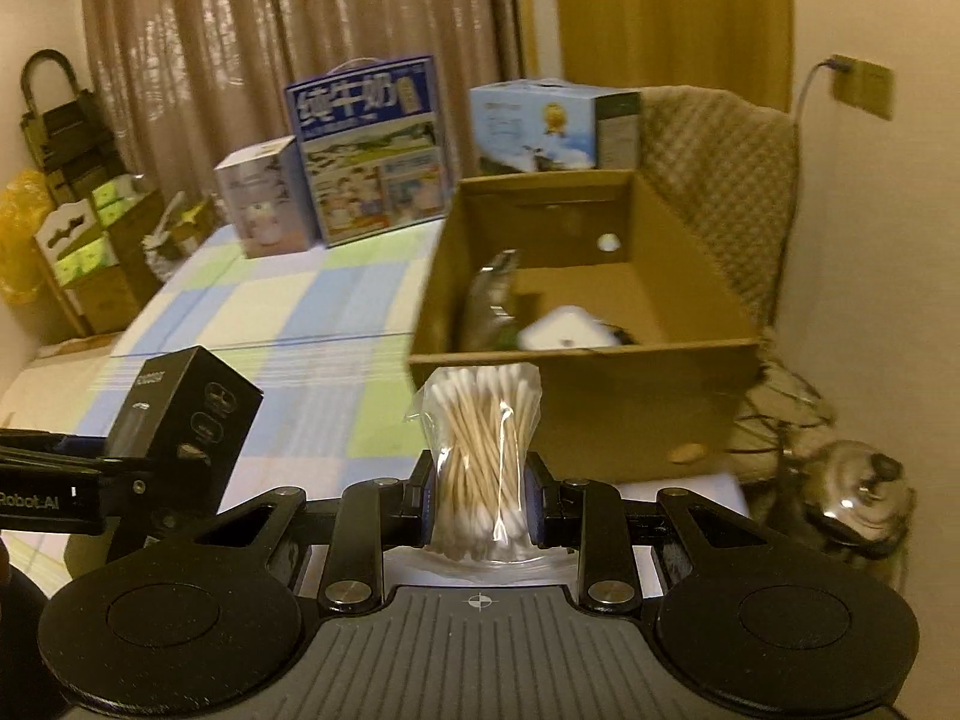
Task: Organize objects
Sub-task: 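Lift the swab bag with the right tool while the left tool lifts the shaver box, then lower the shaver box into the cardboard box with the left tool while the right tool lowers the swabs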
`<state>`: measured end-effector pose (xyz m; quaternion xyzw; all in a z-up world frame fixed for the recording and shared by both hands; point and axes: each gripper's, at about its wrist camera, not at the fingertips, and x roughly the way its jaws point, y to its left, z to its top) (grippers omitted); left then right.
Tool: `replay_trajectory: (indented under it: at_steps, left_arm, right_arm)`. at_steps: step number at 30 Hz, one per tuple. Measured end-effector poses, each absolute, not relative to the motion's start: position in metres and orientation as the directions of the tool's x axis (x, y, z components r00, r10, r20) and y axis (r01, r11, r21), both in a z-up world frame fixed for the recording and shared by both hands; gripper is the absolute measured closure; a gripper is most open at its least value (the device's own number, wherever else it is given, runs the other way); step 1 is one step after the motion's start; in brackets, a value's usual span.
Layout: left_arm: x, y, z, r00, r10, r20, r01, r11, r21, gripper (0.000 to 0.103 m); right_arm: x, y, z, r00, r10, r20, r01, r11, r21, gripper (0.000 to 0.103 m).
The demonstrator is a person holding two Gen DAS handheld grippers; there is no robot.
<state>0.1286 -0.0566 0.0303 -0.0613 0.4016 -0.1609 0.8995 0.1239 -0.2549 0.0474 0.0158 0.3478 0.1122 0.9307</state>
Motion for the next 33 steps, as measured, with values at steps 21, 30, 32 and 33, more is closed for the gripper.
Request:
replay_trajectory:
  at_steps: [21, 30, 32, 33]
  left_arm:
    - [0.116, -0.121, 0.050, 0.621, -0.372, -0.690, 0.341, 0.921, -0.190, 0.027]
    - [0.124, -0.140, 0.057, 0.623, -0.385, -0.681, 0.371, 0.912, -0.176, 0.027]
    - [0.127, -0.144, 0.059, 0.622, -0.391, -0.678, 0.377, 0.909, -0.177, 0.027]
    - [0.127, -0.146, 0.060, 0.623, -0.393, -0.677, 0.380, 0.908, -0.177, 0.027]
  right_arm:
    - [0.107, -0.301, 0.060, 0.767, 0.196, -0.611, -0.144, 0.981, 0.134, 0.077]
    - [0.108, -0.312, 0.065, 0.775, 0.182, -0.606, -0.135, 0.983, 0.123, 0.078]
    - [0.109, -0.313, 0.067, 0.777, 0.180, -0.604, -0.134, 0.984, 0.121, 0.077]
    - [0.110, -0.314, 0.068, 0.778, 0.180, -0.602, -0.134, 0.984, 0.120, 0.077]
